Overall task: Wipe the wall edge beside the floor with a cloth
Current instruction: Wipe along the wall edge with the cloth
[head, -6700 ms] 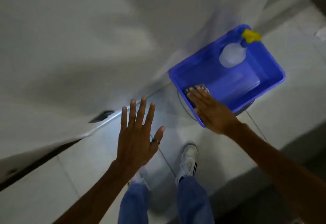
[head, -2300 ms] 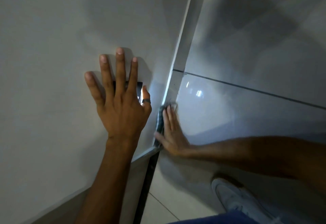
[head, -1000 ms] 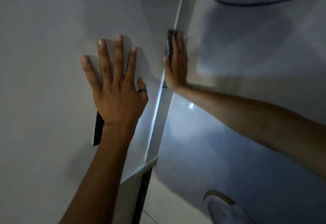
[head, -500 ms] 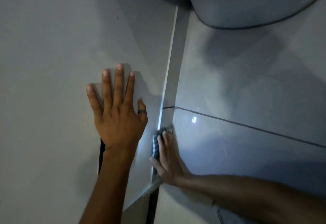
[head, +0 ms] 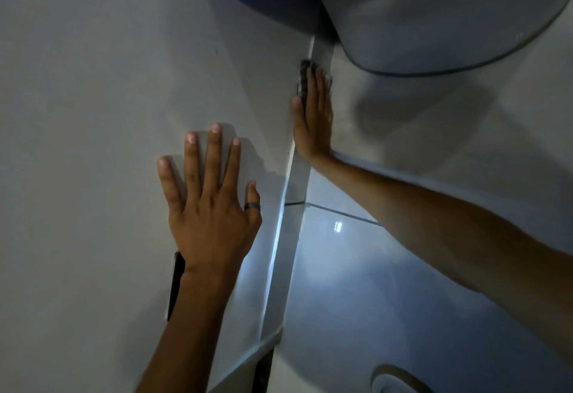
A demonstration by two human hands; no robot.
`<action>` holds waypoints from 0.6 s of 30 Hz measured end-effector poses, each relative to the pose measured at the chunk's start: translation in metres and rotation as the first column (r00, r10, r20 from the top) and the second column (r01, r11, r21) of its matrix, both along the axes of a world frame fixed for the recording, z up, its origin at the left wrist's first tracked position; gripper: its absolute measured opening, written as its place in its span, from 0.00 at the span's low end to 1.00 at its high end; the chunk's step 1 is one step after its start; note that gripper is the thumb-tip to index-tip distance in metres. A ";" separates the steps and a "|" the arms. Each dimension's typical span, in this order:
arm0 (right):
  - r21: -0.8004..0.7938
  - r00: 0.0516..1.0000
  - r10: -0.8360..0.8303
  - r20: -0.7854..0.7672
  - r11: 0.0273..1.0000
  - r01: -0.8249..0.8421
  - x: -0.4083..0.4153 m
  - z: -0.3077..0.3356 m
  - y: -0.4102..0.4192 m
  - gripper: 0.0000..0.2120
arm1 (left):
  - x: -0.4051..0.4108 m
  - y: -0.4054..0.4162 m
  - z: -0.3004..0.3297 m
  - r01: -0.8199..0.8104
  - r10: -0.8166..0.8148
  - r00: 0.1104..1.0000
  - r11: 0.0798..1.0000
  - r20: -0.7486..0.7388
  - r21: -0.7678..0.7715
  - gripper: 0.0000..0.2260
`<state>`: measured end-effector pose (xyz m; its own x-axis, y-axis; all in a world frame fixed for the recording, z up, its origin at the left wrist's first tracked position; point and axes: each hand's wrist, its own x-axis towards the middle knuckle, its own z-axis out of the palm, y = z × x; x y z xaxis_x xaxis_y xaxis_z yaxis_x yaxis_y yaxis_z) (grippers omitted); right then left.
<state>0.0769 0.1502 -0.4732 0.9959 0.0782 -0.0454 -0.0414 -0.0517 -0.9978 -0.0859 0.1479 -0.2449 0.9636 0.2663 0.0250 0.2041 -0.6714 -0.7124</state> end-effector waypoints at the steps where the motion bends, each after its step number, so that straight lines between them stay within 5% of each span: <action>1: -0.013 1.000 0.019 -0.019 1.000 -0.019 -0.025 0.001 0.000 0.31 | 0.001 0.000 0.000 0.000 0.000 1.000 1.000 0.005 -0.004 0.33; 5: -0.017 0.951 0.284 -0.122 0.958 -0.288 -0.191 0.001 -0.017 0.34 | 0.001 0.000 0.001 0.006 -0.006 1.000 1.000 -0.003 0.000 0.33; 8: -0.057 0.792 0.609 -0.045 0.790 -0.611 -0.312 -0.015 -0.055 0.38 | 0.001 0.000 0.002 0.008 -0.008 1.000 1.000 -0.004 0.009 0.33; 11: -0.046 0.676 0.736 -0.032 0.675 -0.736 -0.330 -0.026 -0.072 0.38 | -0.002 0.002 0.004 0.016 -0.016 1.000 1.000 -0.008 0.003 0.32; 13: -0.039 0.743 0.669 0.007 0.743 -0.668 -0.297 -0.021 -0.059 0.36 | -0.006 0.004 0.005 0.030 -0.030 1.000 1.000 -0.009 0.002 0.32; 18: 0.055 0.977 0.203 -0.069 0.978 -0.199 -0.126 0.001 -0.013 0.32 | -0.008 0.004 0.004 0.046 -0.046 0.999 0.998 0.015 -0.046 0.32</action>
<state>-0.0489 0.1377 -0.4727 0.9537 0.2802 -0.1095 -0.1086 -0.0188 -0.9939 -0.0939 0.1517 -0.2405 0.9744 0.2231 0.0273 0.1821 -0.7126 -0.6775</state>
